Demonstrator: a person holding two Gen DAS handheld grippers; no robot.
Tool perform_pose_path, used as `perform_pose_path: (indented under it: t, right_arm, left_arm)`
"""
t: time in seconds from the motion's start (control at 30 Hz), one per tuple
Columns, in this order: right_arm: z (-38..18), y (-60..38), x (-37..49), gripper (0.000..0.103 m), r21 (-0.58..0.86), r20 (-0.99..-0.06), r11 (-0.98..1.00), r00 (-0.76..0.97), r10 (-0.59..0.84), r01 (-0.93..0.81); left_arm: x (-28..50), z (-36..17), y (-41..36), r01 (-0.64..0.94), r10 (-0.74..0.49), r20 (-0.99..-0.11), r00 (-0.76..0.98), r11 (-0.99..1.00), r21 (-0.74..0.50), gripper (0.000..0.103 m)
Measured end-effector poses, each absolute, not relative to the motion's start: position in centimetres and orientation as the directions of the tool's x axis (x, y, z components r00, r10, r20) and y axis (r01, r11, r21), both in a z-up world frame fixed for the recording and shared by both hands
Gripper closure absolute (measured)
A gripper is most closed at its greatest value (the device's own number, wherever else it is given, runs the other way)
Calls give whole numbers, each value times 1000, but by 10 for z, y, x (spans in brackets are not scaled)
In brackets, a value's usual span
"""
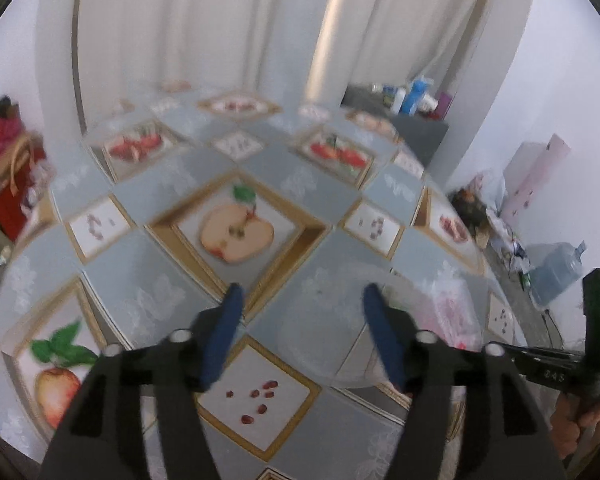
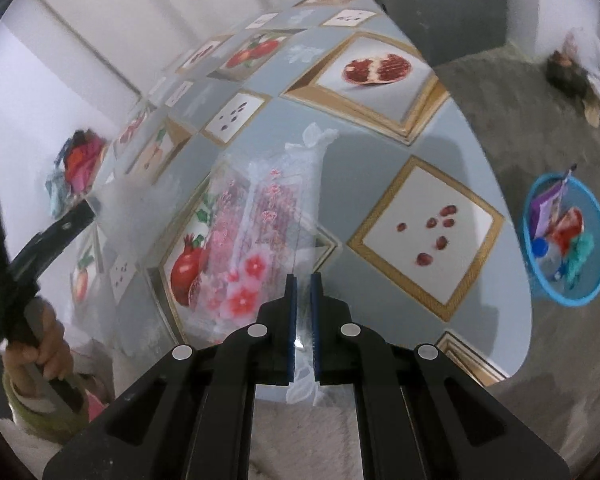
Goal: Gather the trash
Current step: 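Lift the clear tub and printed bag off the table with both tools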
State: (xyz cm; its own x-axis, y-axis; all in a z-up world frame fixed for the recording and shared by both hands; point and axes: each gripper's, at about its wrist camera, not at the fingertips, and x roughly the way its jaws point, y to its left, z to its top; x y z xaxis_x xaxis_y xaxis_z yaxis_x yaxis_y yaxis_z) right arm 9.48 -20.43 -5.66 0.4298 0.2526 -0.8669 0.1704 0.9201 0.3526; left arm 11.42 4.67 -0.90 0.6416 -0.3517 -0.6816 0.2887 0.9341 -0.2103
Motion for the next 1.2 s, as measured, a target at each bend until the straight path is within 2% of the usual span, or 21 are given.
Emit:
perform_pose_path:
  t: [0.23,0.5,0.77,0.9,0.97,1.03,1.13,1.2]
  right_arm:
    - [-54,-211,92,95,366,-858,910,451,247,197]
    - [-53,-216,86,95,377,-851,903,461,250,206]
    - [-56,-214,88,94,384,-852,901,453,262,201]
    - [-57,-213,89,94,386,-851,899,456,260,208]
    - [-57,-213,89,94,389,-851,897,455,261,212]
    - [-57,-212,89,94,383,-853,899,454,257,211]
    - [-57,-211,90,94,376,-855,904,452,253,205]
    - [-56,-211,90,92,377,-854,904,452,256,200]
  left_arm:
    - [91,7,34,429,-471,-614,634,874,-228,35]
    - [94,-3,32,405,-427,-640,639,894,-191,35]
    - [122,7,54,388,-440,-579,687,895,-219,35]
    - [147,-4,51,391,-443,-631,636,891,-231,35]
    - [151,-12,45,378,-404,-673,619,905,-196,35]
    - [149,-18,41,378,-408,-688,600,903,-205,38]
    - [141,-23,39,375,-424,-698,578,897,-234,48]
    - [135,-24,37,375,-430,-703,566,894,-246,59]
